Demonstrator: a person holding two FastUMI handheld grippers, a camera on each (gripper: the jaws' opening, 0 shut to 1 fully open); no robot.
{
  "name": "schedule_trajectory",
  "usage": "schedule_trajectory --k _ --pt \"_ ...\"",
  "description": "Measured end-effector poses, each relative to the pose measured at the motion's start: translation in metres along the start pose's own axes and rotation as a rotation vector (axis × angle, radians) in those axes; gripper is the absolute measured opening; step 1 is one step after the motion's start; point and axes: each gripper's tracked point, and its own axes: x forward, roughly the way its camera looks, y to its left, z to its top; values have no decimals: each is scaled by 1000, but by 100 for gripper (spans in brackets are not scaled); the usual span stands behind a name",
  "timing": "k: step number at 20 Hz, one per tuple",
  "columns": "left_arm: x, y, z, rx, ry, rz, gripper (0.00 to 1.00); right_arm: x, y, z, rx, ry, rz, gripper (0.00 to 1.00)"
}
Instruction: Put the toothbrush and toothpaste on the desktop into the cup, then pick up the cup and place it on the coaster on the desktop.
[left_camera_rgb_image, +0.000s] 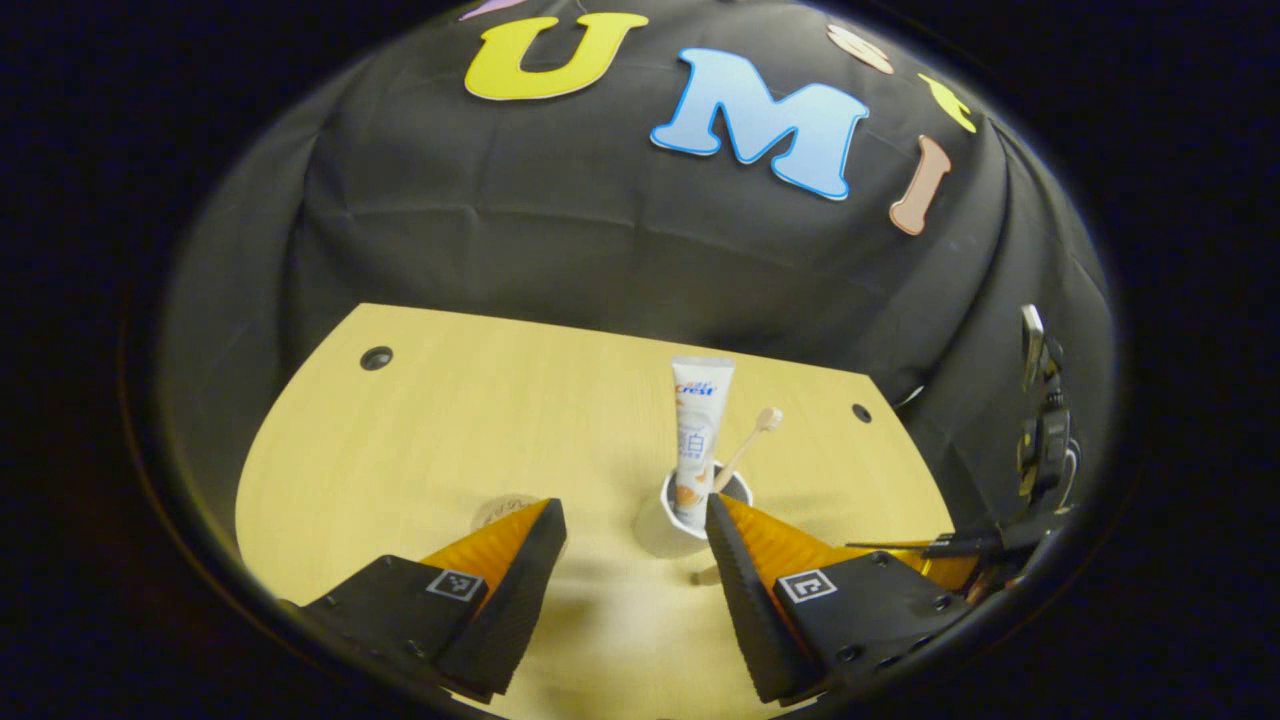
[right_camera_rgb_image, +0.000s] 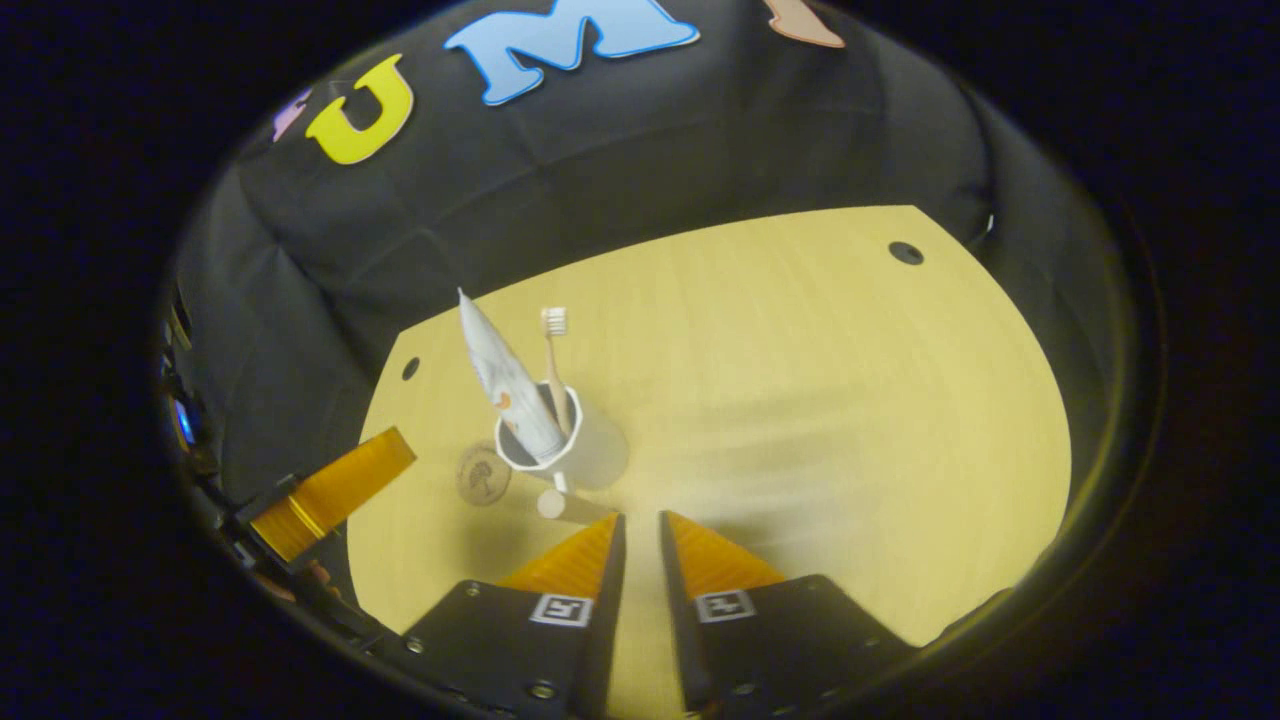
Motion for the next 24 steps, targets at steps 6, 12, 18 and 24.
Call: schedule_trajectory --k 6,12,18,24 --pt "-33 48 -36 0 40 74 97 31 26 -9 -123 103 -4 49" --pt "-62 93 -75 -13 89 151 91 54 50 4 -246 156 -20 49" --pt "-73 124 -88 -100 99 209 91 85 55 -16 -297 280 -61 37" --pt "-70 144 -96 -133 119 240 91 112 47 -27 -323 319 -103 37"
